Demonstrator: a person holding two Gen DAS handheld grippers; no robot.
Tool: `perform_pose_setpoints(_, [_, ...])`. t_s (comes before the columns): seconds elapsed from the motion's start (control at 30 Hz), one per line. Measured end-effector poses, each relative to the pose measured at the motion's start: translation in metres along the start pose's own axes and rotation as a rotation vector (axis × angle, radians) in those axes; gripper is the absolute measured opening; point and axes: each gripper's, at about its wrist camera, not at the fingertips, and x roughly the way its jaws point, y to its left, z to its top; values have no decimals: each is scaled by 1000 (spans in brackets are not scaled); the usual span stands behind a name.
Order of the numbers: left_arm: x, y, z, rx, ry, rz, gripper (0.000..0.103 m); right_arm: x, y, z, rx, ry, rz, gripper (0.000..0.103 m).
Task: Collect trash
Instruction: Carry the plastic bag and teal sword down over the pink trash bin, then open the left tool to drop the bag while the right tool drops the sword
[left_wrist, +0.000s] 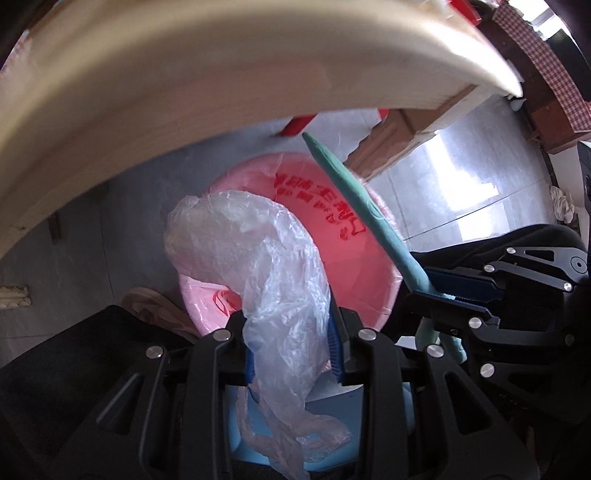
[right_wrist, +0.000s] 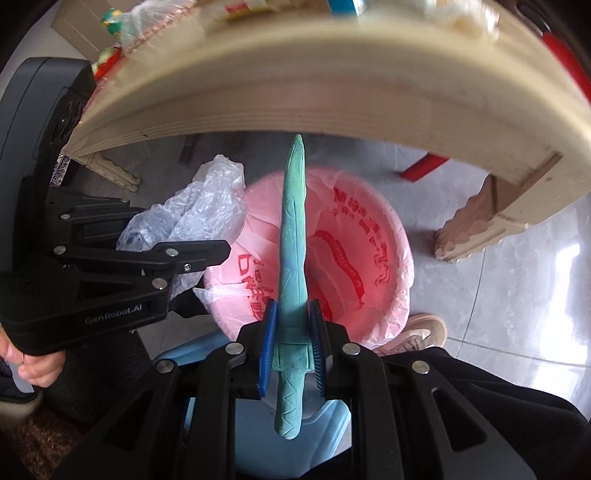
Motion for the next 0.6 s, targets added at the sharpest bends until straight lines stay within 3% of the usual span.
perform_pose_setpoints(0.3, [62,18,18,-64,119,-7,29,67,-24,15,38,128,-12,18])
perform_pose_setpoints(0.6, [98,10,29,-52,173,-38,29,115,-41,18,89,229,-6,18])
